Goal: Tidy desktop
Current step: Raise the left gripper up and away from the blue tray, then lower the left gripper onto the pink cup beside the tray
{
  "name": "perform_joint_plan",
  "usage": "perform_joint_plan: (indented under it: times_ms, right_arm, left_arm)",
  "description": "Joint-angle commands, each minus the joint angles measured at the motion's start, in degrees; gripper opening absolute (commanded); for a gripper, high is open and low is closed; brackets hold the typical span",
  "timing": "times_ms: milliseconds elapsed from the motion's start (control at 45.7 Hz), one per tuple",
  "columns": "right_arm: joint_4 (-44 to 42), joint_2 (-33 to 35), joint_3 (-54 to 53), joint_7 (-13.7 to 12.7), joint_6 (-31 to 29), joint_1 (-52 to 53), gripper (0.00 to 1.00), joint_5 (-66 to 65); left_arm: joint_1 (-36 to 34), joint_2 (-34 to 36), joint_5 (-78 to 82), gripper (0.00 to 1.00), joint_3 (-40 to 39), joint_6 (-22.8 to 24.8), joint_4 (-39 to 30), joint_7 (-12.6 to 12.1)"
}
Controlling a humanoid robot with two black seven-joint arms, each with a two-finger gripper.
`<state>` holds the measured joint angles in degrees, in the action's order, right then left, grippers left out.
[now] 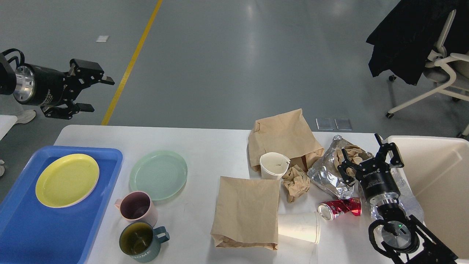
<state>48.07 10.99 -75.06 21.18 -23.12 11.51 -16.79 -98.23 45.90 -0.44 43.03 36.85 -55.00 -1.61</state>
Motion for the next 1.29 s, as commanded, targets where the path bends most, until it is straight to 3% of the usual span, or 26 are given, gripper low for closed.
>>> perform_joint_plan:
  times_ms: [0,153,241,394,547,657,723,745,876,1073,1270]
  right_arm:
    - [0.0,0.0,0.0,0.0,0.0,0.0,1.0,0.0]
    - [0.0,0.0,0.0,0.0,0.0,0.0,1.0,-0.2]
    - [0.0,0.0,0.0,0.0,0.0,0.0,1.0,0.0]
    - [0.0,0.0,0.0,0.0,0.0,0.0,1.0,0.0]
    - [0.0,0.0,0.0,0.0,0.0,0.0,1.0,0.0]
    - [0.0,0.0,0.0,0.0,0.0,0.0,1.0,-0.2]
    - [0.0,0.0,0.0,0.0,0.0,0.0,1.0,-0.2]
    - [0.0,0.0,0.0,0.0,0.1,0.0,1.0,0.0]
    - [-0.1,0.0,0.0,0.0,0.0,0.0,1.0,-0.2]
    - [0.0,0.0,0.0,0.0,0.1,0.0,1.0,-0.2]
    - [0.0,0.0,0.0,0.0,0.0,0.0,1.0,-0.2]
  left_arm:
    - [-8.0,-7.0,0.0,0.97,13.9,2.8,-0.3,0.5]
    - [-15.8,-18.6,0.0,0.97,27.1,11.7,-1.3,0.3]
    - [-21.8,-27.1,-0.2,0.96,30.6,17.2,-4.0,0.6]
    - [-31.7,-30.9,-0.8,0.96,31.4,18.1,-13.7,0.5]
    - [-43.5,-40.2,-4.2,0.96,34.7,17.6,-24.2,0.7]
    - [-52.0,-40.6,-9.3,0.96,39.0,14.3,-32.3,2.7]
    - [-55.3,-40.5,-10.8,0.96,42.4,11.8,-36.3,4.9]
    - [-57.1,-40.6,-11.2,0.96,44.1,11.0,-38.8,6.6]
    - [-61.6,-40.0,-11.3,0.96,46.4,11.0,-46.1,11.0]
    - [-61.0,-36.2,-11.3,0.96,49.2,15.2,-45.9,11.4]
    - [-60.6,-34.2,-10.9,0.97,50.0,14.9,-45.7,11.2]
